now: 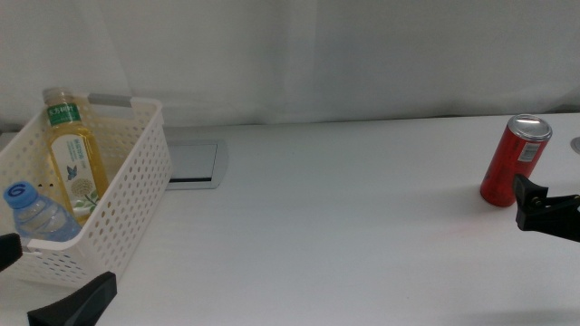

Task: Use arms to grab the bottles and put them into the dustbin to the left of the table.

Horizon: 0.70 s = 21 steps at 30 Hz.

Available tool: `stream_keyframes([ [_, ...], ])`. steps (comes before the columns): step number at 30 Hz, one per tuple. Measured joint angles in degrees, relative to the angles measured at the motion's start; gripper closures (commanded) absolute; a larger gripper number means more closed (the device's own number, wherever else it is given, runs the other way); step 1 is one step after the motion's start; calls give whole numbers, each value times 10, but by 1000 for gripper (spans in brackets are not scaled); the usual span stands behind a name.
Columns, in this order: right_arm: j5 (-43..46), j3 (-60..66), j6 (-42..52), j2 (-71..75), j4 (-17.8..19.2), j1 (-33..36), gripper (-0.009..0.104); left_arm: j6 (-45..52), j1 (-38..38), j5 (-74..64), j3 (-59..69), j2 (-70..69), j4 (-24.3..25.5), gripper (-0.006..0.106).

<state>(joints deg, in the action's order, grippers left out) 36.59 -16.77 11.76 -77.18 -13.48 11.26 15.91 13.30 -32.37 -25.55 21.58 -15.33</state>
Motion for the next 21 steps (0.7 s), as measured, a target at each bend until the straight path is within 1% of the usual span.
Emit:
stream_keyframes([
  [6,96,0,0,-91,-2,0,-8,0,0,-2,0,0,0,10],
  [7,127,0,-8,-117,-2,0,-8,0,0,-2,0,0,0,10],
  [9,154,-1,-21,-140,0,0,-8,0,0,-2,0,0,0,10],
  [11,166,-6,-34,-158,4,0,-8,0,0,-2,0,0,0,10],
  [17,178,-52,-44,-206,36,0,-8,0,0,-2,0,0,0,10],
  [21,179,-86,-44,-228,37,0,-8,0,0,-2,0,0,0,10],
])
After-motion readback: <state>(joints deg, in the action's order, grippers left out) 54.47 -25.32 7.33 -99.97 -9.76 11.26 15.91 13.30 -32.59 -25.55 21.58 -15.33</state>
